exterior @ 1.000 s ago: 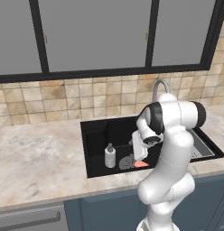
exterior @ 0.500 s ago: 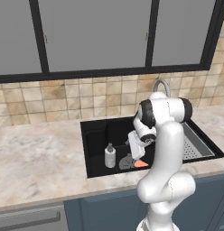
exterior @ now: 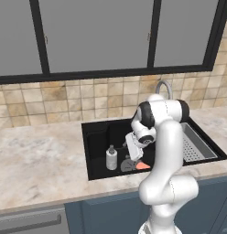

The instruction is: Pick up the bar soap and soap dispenser from the sink, and place them back in the cabinet, and close the cabinet doors.

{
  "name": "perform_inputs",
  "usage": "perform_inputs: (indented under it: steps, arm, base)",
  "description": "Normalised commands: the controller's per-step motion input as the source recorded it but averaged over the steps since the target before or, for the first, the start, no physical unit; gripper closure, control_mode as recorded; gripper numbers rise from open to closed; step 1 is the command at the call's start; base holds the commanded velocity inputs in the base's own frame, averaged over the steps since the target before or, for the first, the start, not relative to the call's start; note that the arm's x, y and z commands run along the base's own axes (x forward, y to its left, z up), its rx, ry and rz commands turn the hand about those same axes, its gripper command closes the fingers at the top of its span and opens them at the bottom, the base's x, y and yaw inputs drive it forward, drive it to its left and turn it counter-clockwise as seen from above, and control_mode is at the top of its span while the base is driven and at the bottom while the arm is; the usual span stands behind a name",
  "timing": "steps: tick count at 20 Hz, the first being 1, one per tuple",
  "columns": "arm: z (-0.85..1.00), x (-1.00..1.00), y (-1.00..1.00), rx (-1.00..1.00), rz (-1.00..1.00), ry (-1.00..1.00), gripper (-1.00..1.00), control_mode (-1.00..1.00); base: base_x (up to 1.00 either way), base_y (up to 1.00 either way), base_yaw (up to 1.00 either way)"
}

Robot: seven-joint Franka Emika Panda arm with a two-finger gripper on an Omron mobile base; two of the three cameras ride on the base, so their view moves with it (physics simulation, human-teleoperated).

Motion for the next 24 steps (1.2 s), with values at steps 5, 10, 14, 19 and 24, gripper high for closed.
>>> perform_inputs:
  steps: [5,10,14,19,24]
  arm:
    - [-0.09,0.14,0.15,0.0,0.03,0.0,-1.0,-1.0]
    - [-0.09,0.13,0.07,0.0,0.03,0.0,-1.0,-1.0]
    - [-0.05,0.03,0.19,0.0,0.03,0.03,-1.0,-1.0]
    - [-0.01,0.0,0.13,0.01,0.04,0.05,-1.0,-1.0]
    - [0.0,0.0,0.01,0.01,0.05,0.03,-1.0,-1.0]
  base:
    - [0.0,0.0,0.0]
    - [0.0,0.0,0.0]
    - [0.0,0.0,0.0]
    - [0.0,0.0,0.0]
    - [0.0,0.0,0.0]
